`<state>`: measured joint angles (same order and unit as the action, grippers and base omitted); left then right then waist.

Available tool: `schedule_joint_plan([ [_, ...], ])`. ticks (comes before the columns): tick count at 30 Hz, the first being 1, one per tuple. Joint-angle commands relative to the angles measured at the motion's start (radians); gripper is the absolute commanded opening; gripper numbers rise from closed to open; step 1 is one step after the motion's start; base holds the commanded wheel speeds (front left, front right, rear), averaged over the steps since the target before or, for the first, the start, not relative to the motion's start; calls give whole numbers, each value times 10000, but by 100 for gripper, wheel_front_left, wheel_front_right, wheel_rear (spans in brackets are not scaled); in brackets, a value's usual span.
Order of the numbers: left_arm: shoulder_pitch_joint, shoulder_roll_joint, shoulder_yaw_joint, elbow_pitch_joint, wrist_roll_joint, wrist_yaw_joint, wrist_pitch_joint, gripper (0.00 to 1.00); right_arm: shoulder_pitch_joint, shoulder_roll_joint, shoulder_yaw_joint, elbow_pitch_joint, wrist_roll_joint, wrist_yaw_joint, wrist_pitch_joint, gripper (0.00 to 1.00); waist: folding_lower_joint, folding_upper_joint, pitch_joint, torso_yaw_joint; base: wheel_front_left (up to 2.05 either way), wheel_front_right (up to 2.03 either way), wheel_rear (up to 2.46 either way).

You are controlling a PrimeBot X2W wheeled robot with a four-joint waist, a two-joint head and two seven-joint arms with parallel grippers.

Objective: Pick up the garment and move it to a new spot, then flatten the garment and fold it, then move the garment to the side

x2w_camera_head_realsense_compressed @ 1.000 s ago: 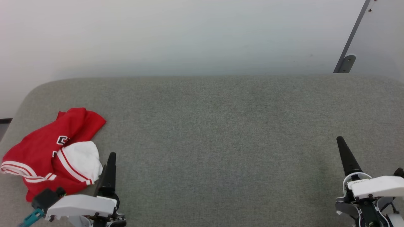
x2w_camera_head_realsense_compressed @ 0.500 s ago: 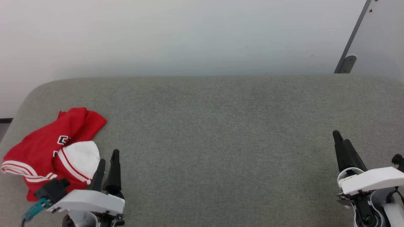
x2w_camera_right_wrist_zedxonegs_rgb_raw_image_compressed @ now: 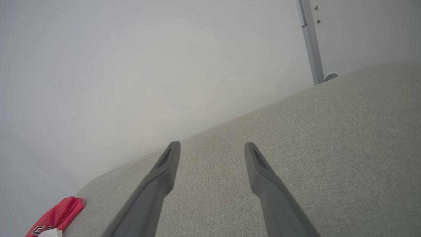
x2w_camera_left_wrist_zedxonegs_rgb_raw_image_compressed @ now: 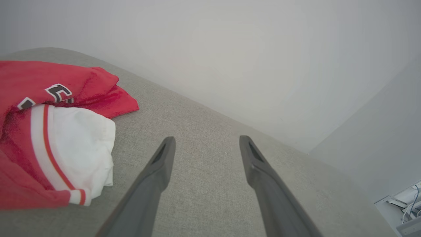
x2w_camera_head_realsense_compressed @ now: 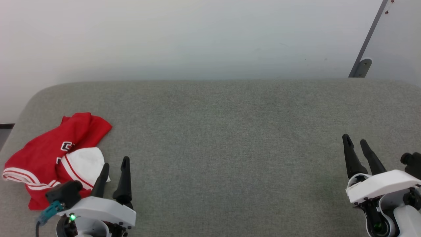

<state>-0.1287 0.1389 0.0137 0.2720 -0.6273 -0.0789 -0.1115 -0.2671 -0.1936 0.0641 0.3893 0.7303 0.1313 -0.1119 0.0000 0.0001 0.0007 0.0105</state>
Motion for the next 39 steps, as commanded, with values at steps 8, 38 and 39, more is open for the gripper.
schedule_joint_plan([
  [8,-270,266,-268,52,1223,180,-319,100,-447,-157,21,78,-1294,-5,-316,100,0,-1,-20,27,0,0,0],
  [38,-322,510,-531,1095,3502,175,-1015,100,-440,-344,-64,648,-3477,-8,-1010,100,0,-1,-238,115,0,0,0],
  [39,-331,486,-492,1118,3521,148,-1027,100,-428,-332,-50,650,-3496,-8,-1025,100,0,-1,-240,118,0,0,0],
])
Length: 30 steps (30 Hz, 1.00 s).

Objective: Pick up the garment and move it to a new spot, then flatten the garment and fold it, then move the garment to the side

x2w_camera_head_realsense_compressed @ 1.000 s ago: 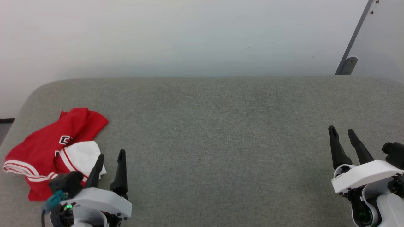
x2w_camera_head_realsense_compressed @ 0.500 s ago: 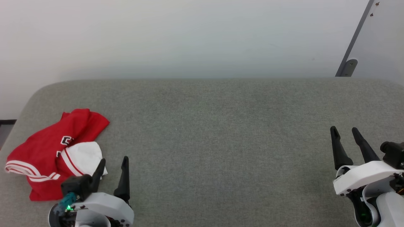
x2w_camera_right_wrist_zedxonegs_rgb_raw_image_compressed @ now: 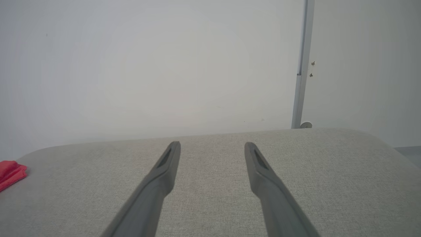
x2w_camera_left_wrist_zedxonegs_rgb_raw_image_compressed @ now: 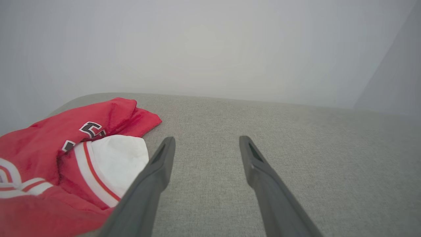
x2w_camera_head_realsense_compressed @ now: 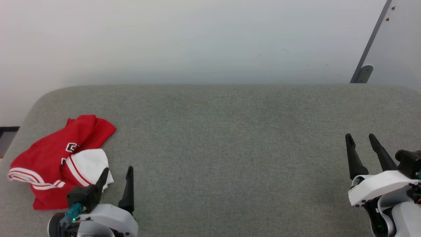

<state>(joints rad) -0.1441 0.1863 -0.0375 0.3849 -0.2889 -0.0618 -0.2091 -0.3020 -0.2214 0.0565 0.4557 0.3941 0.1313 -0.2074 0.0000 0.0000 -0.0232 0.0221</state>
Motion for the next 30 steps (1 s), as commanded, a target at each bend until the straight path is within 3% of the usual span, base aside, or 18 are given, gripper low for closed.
schedule_joint_plan([
  [1,-179,-19,71,4,138,-58,-63,100,-73,-49,27,-15,-167,-8,-93,100,0,0,0,3,0,0,0],
  [19,-131,-346,597,-146,1022,-445,-423,100,133,136,-261,-196,-699,-9,-426,100,0,0,5,148,0,0,0],
  [30,-224,-508,759,-74,1035,-650,-553,100,278,283,-589,-331,-1044,-10,-590,100,0,0,63,174,0,0,0],
])
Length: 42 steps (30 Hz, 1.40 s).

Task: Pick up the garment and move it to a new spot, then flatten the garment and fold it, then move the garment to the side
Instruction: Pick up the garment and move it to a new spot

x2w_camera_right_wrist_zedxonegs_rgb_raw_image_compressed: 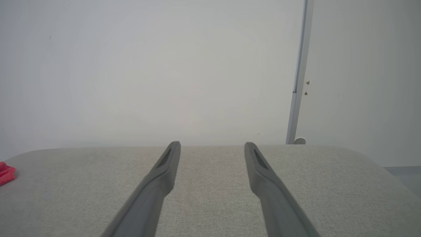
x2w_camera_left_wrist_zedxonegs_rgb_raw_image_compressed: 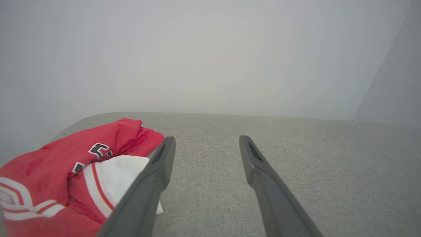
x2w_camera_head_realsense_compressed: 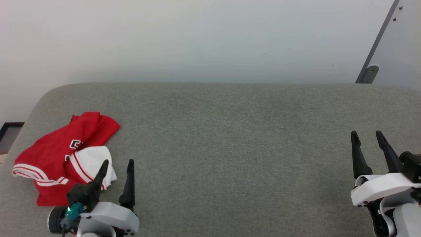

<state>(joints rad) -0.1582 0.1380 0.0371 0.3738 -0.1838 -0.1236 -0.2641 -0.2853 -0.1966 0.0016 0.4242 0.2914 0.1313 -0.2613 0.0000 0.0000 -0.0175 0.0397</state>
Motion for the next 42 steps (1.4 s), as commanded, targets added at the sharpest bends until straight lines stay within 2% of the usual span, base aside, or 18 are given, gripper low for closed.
schedule_joint_plan([
  [1,-107,-35,12,72,-107,-43,-2,100,130,49,-50,-14,7,-10,-51,100,0,0,18,-3,0,0,0],
  [11,-229,-42,-144,240,-251,-80,-2,100,88,72,-227,-136,188,-10,-51,100,0,0,125,66,0,0,0],
  [18,-233,-110,-228,247,-194,-85,-2,100,301,153,-243,-240,373,-10,-51,100,0,0,50,608,0,0,0],
  [26,76,-218,32,122,485,320,-2,100,443,155,173,-308,400,-10,-51,100,0,0,-64,1963,0,0,0],
  [27,76,-218,32,122,485,320,-2,100,443,155,173,-308,400,-10,-51,100,0,0,-64,1963,0,0,0],
  [38,554,-384,303,-226,796,456,-2,100,481,271,979,-273,530,-10,-51,100,0,0,-313,4354,0,0,0],
  [42,838,-486,697,-637,663,646,-2,100,30,322,1708,-192,590,-10,-51,100,0,0,-74,4673,0,0,0],
])
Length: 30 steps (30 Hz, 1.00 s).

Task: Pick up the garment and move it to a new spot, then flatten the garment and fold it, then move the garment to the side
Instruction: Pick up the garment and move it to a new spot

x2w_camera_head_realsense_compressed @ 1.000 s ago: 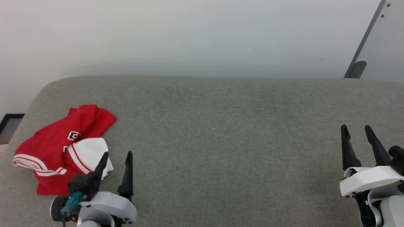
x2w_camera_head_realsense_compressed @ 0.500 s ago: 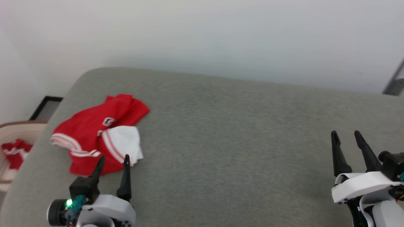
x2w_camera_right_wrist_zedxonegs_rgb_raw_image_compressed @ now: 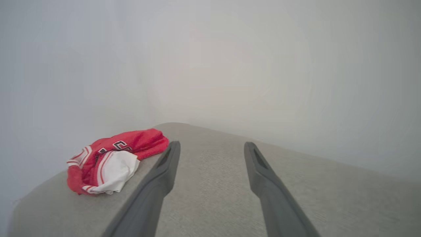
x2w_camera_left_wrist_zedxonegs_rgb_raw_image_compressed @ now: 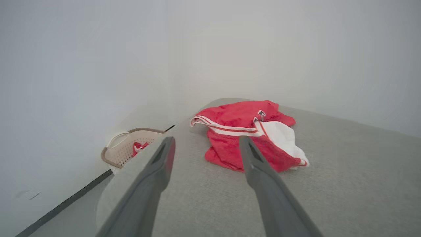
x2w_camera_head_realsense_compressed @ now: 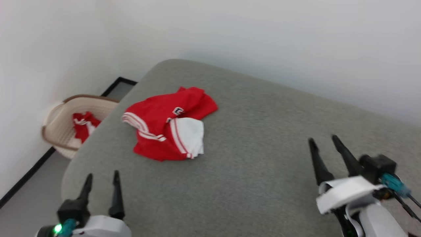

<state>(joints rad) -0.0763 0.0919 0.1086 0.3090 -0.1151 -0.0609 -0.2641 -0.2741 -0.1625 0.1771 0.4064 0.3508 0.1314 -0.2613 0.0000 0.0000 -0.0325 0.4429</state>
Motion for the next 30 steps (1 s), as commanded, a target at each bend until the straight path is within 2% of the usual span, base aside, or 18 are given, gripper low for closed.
schedule_joint_plan([
  [1,106,-73,82,-120,-68,64,-2,100,-201,-26,150,52,33,-14,-51,100,0,0,147,694,0,0,0],
  [12,1045,-371,1001,-1424,-564,520,-2,100,-1684,186,2258,786,683,-14,-51,100,0,0,609,995,-1,-1,-1],
  [19,1376,-407,703,-1747,-919,766,-2,100,-1779,93,2536,783,991,-14,-51,100,0,0,553,941,-2,-2,-2],
  [24,803,-397,212,-1157,-609,252,-2,100,-1274,56,2114,695,1022,-14,-51,100,0,0,456,790,0,0,0],
  [28,-498,79,-612,100,-83,-293,10,100,-649,71,1411,408,776,-14,-51,100,0,0,464,594,0,0,0],
  [30,-1449,411,-907,845,-48,-462,30,100,-499,186,1281,208,585,-12,-50,100,0,0,720,153,0,0,0],
])
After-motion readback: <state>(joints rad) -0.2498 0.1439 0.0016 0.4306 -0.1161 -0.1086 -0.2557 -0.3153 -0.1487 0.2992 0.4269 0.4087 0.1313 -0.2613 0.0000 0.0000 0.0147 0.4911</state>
